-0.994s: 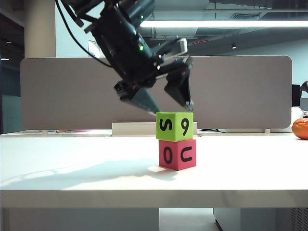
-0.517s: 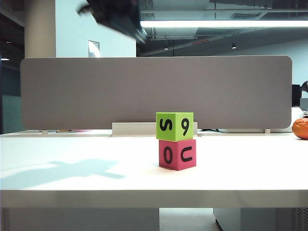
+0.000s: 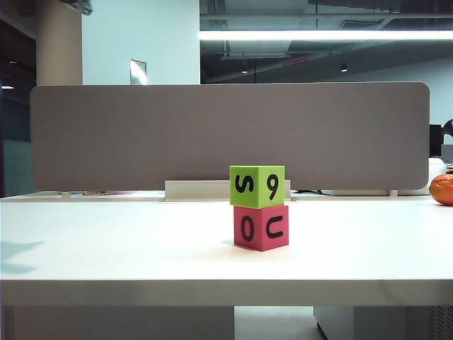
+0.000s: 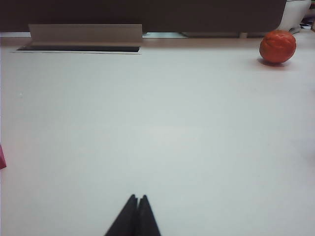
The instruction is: Stack one letter block on top of another letter block.
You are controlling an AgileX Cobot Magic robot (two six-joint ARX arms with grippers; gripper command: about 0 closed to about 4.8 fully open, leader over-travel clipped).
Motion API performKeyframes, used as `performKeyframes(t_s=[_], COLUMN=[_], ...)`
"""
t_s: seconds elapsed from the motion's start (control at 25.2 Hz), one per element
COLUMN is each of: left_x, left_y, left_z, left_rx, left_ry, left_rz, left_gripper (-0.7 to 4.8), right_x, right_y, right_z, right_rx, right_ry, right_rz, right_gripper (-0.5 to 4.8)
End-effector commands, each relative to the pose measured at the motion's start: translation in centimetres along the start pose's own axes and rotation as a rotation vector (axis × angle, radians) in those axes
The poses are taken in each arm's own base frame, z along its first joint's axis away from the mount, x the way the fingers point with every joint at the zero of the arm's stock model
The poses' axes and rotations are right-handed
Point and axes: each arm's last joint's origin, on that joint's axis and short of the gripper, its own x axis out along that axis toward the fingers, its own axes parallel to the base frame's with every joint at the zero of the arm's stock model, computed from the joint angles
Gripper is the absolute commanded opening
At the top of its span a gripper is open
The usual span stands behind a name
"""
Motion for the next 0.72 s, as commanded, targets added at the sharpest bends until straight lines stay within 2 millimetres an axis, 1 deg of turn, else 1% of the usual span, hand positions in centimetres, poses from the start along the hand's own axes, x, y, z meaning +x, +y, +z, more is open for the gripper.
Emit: performKeyframes(t_s=[0.04, 0.2, 0.24, 0.28, 0.36, 0.4, 0.44, 0.48, 0.56, 0.72], left_x=[-1.5, -3.5, -4.2, -4.7, -5.5, -6.1, -6.3, -6.8, -7.6, -8.7], left_y=[0.0, 0.0, 0.0, 0.0, -0.1, -0.2, -0.3, -0.3, -0.5, -0.4], left_z=[-1.2, -3.6, -4.8, -5.5, -7.7, -9.4, -10.1, -11.4, -12.4, -13.2], left_rx=[-0.005, -0.023, -0.040, -0.041, -0.051, -0.086, -0.104, -0.159, -0.212, -0.207], left_ry=[-0.042, -0.085, -0.094, -0.101, -0.134, -0.157, -0.169, -0.215, -0.278, -0.282], left_rz=[0.002, 0.006, 0.006, 0.007, 0.007, 0.003, 0.003, -0.006, -0.054, -0.054], left_gripper=[-0.06, -0.06, -0.06, -0.06, -0.06, -0.06, -0.06, -0.06, -0.06, -0.05], right_x=[0.0, 0.0, 0.0, 0.0, 0.0, 0.0, 0.0, 0.0, 0.0, 0.0], right_y=[0.0, 0.0, 0.0, 0.0, 0.0, 0.0, 0.0, 0.0, 0.0, 0.0], right_z=[-0.1, -0.1, -0.1, -0.1, -0.1, -0.1, -0.1, -0.1, -0.1, -0.1], right_rx=[-0.004, -0.004, -0.004, -0.004, -0.004, -0.004, -0.004, -0.004, -0.004, -0.004], right_ry=[-0.006, -0.005, -0.006, -0.005, -0.006, -0.005, -0.005, -0.005, -0.005, -0.005], right_rz=[-0.005, -0.005, -0.005, -0.005, -0.005, -0.005, -0.005, -0.005, -0.005, -0.005], right_gripper=[-0.01, -0.01, -0.01, -0.01, -0.01, -0.01, -0.01, -0.01, -0.01, -0.01])
